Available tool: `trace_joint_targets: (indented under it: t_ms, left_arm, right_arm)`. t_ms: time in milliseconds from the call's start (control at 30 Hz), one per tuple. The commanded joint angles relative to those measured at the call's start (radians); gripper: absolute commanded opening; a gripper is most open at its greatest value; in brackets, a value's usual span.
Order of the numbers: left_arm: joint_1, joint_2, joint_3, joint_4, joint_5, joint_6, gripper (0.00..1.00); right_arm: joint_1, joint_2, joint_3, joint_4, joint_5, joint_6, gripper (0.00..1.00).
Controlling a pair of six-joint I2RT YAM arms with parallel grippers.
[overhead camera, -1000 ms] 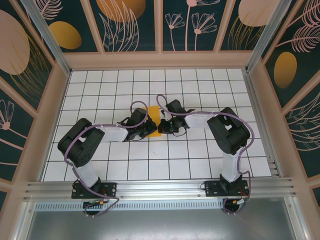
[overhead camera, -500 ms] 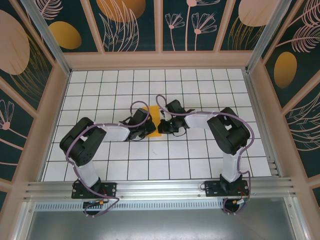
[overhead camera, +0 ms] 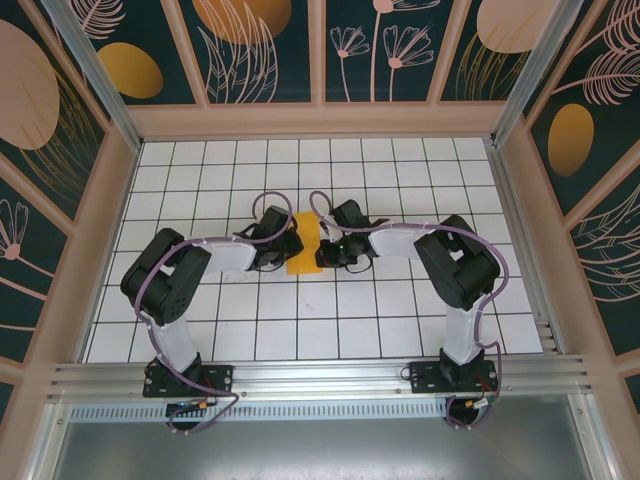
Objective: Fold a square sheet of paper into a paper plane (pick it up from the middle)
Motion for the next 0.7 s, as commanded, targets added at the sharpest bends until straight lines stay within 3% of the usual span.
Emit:
trace_joint_targets:
  t_ms: [0, 333, 567, 667]
  left_arm:
    - [0.039, 0.017, 0.013, -0.045, -0.053, 0.036, 0.1]
    - [0.085, -0.006, 0.013, -0.066, -0.07, 0.073, 0.11]
    - [0.096, -0.121, 0.056, -0.154, -0.113, 0.144, 0.15]
    - [0.096, -0.156, 0.05, -0.135, -0.061, 0.162, 0.15]
  right_arm:
    - [0.002, 0.084, -0.046, -0.147, 0.154, -0.025, 0.04]
    - [0.001, 0.078, -0.043, -0.145, 0.156, -0.022, 0.04]
    - [0.0, 0.063, -0.04, -0.14, 0.139, -0.022, 0.04]
    - [0.0, 0.055, -0.037, -0.136, 0.129, -0.024, 0.04]
